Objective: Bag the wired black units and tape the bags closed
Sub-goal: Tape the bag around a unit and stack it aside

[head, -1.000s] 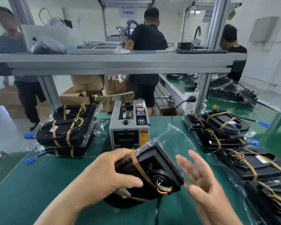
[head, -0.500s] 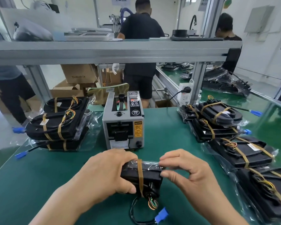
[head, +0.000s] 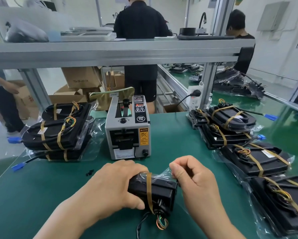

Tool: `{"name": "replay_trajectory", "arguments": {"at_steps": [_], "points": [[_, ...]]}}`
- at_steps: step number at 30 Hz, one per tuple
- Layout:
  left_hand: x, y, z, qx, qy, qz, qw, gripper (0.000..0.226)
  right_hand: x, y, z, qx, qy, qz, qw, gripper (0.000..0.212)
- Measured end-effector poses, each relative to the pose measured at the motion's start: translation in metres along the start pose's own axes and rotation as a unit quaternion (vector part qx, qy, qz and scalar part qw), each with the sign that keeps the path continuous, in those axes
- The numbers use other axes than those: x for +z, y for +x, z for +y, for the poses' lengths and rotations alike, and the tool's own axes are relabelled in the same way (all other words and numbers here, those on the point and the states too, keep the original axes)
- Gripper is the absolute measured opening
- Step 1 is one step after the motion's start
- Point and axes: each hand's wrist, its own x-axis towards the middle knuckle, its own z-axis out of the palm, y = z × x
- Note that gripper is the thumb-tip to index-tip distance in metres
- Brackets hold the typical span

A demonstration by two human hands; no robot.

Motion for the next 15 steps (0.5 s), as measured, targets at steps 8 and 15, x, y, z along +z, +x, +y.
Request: {"name": "replay_trajectory", "arguments": {"at_steps": [8, 15], "points": [[-0.006, 0.015, -0.018, -0.112, -0.32, 0.199, 0.919, 0.018, 0.006, -0.014, 0.006, -0.04, -0.034, 0.078, 0.996, 0.016], [0.005, 0.064, -0.043, -0.33, -0.646, 0.239, 0.645, 0.006, 0.009, -0.021, 0.0, -0.115, -0.064, 0.128, 0.983, 0.003]]}}
